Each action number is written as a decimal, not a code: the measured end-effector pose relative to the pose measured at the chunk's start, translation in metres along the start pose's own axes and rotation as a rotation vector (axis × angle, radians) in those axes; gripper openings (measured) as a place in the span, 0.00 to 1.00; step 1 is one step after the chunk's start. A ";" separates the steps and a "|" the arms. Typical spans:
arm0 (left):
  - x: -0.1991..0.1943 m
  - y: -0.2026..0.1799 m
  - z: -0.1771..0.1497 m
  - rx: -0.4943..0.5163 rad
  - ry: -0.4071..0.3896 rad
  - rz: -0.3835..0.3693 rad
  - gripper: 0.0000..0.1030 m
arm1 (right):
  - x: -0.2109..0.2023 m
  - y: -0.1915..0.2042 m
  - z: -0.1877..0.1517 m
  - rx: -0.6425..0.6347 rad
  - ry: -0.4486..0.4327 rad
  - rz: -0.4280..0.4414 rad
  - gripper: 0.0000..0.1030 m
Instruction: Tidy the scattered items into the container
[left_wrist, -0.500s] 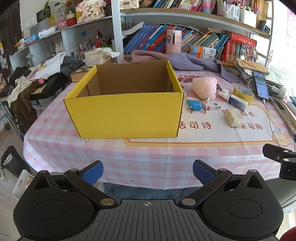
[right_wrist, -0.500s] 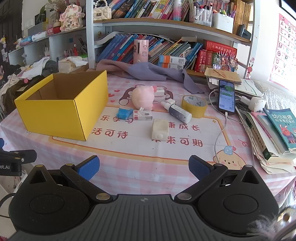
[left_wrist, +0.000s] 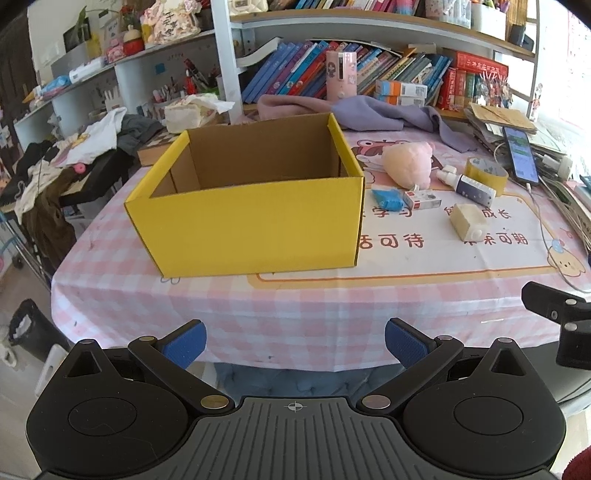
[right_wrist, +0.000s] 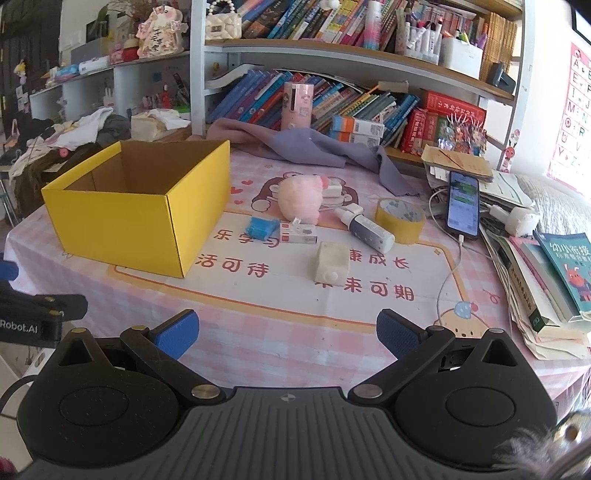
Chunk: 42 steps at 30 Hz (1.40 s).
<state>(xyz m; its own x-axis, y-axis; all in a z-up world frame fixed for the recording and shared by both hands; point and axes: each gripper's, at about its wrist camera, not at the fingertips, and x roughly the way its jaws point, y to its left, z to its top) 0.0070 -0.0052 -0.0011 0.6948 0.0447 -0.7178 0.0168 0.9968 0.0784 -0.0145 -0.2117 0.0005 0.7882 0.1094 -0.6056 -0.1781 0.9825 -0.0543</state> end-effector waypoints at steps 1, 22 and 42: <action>-0.001 0.000 0.001 0.004 -0.003 -0.003 1.00 | 0.000 0.001 0.000 -0.001 0.000 -0.001 1.00; 0.002 0.012 0.004 -0.042 -0.009 -0.059 1.00 | 0.007 0.006 0.004 -0.015 0.009 0.022 1.00; 0.016 0.023 0.003 -0.103 0.019 -0.065 1.00 | 0.020 0.009 0.009 -0.036 0.028 0.049 1.00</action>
<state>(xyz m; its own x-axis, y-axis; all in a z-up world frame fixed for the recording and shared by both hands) 0.0204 0.0184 -0.0083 0.6805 -0.0197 -0.7325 -0.0136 0.9991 -0.0395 0.0046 -0.1989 -0.0049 0.7615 0.1530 -0.6298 -0.2376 0.9700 -0.0517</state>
